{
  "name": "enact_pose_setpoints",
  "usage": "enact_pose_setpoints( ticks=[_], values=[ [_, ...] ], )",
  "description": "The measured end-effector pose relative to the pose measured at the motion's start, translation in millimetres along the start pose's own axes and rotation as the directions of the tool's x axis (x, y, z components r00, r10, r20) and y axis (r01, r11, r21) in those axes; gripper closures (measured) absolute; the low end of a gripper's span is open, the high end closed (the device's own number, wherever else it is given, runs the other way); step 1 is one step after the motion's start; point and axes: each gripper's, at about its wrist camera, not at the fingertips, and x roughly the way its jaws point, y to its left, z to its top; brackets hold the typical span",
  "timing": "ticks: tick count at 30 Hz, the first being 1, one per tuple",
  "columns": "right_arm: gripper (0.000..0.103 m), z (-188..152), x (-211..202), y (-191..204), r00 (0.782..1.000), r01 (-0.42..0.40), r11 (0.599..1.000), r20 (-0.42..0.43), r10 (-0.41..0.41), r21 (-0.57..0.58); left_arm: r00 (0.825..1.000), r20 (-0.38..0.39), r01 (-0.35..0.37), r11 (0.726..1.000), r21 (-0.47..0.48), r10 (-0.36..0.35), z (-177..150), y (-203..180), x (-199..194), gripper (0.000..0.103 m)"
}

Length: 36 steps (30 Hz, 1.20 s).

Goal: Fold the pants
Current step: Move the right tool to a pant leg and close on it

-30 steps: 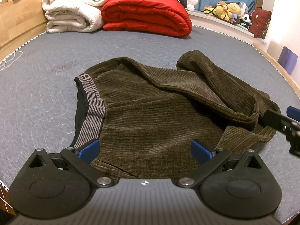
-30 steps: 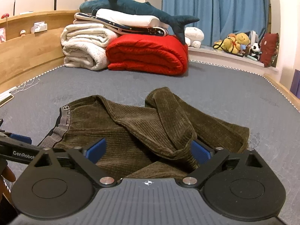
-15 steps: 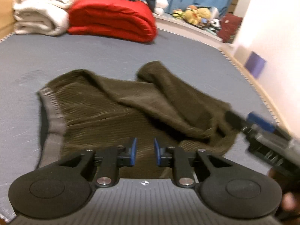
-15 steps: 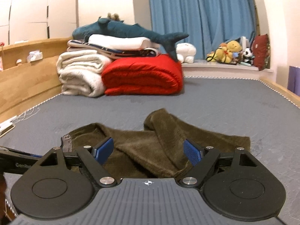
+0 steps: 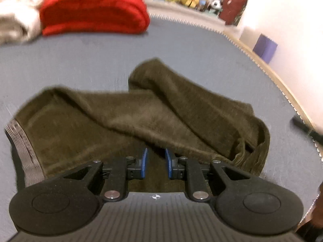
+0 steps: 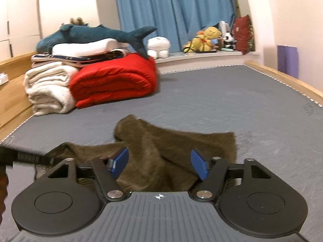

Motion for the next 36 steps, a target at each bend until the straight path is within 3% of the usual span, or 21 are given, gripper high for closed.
enact_pose_setpoints(
  ticks=[2, 4, 8, 12, 14, 15, 17, 19, 23, 24, 27, 29, 30, 36],
  values=[
    [0.051, 20.5, 3.7, -20.6, 0.998, 0.051, 0.998, 0.018, -0.052, 0.045, 1.0, -0.016, 0.015, 1.0, -0.007, -0.016, 2.6, 1.7, 7.6, 0.082],
    [0.054, 43.0, 11.4, -42.6, 0.994, 0.11, 0.986, 0.002, -0.111, 0.123, 0.999, -0.034, 0.034, 0.999, 0.007, -0.034, 5.4, -0.1, 14.4, 0.082],
    [0.053, 72.0, 57.5, -69.3, 0.989, 0.098, 0.981, -0.123, -0.079, 0.165, 0.995, -0.063, 0.081, 0.996, 0.021, -0.08, 4.0, -9.6, 19.2, 0.082],
    [0.042, 39.3, 108.0, -84.9, 0.965, 0.152, 0.978, -0.237, -0.115, 0.144, 0.996, -0.063, 0.071, 0.997, 0.033, -0.068, 3.3, -13.7, 20.0, 0.082],
    [0.04, 16.1, 134.3, -87.8, 0.928, 0.181, 0.974, -0.353, -0.123, 0.138, 0.996, -0.064, 0.063, 0.997, 0.032, -0.061, 3.2, -12.4, 20.2, 0.082],
    [0.039, 10.5, 144.7, -89.9, 0.917, 0.158, 0.975, -0.391, -0.086, 0.156, 0.996, -0.063, 0.061, 0.998, 0.032, -0.058, 2.8, -12.1, 20.1, 0.081],
    [0.037, 4.6, 159.6, -87.5, 0.914, 0.105, 0.982, -0.404, -0.033, 0.158, 0.997, -0.06, 0.048, 0.998, 0.028, -0.047, 3.0, -10.9, 19.2, 0.081],
    [0.037, 0.2, 168.8, -81.2, 0.908, 0.14, 0.986, -0.41, -0.09, 0.093, 0.998, -0.062, 0.03, 0.999, 0.021, -0.029, 2.3, -9.1, 19.1, 0.081],
    [0.039, -4.6, 175.3, -72.1, 0.901, 0.118, 0.992, -0.423, -0.094, 0.031, 0.998, -0.066, 0.013, 1.0, 0.013, -0.012, 0.9, -6.7, 13.7, 0.078],
    [0.04, -5.5, 176.4, -72.7, 0.9, 0.117, 0.993, -0.423, -0.102, 0.01, 0.998, -0.064, 0.01, 1.0, 0.011, -0.01, 0.9, -6.0, 12.1, 0.077],
    [0.059, -13.9, 174.5, -61.1, 0.903, 0.128, 0.991, -0.409, -0.133, -0.039, 0.998, -0.056, 0.005, 1.0, 0.005, -0.005, 0.4, -3.8, 6.3, 0.077],
    [0.083, -12.4, 169.0, -64.4, 0.905, 0.137, 0.99, -0.402, -0.137, -0.029, 0.999, -0.051, 0.0, 1.0, 0.001, 0.0, -0.1, -2.4, 2.1, 0.077],
    [0.088, -10.7, 166.3, -64.7, 0.908, 0.141, 0.99, -0.396, -0.139, -0.023, 0.999, -0.048, -0.001, 1.0, -0.002, 0.001, -0.6, -1.0, 0.1, 0.077],
    [0.092, -2.4, 128.4, -71.4, 0.937, 0.104, 0.995, -0.336, -0.098, -0.002, 0.999, -0.037, -0.021, 1.0, -0.016, 0.02, -4.3, 8.1, -7.7, 0.077]
  ],
)
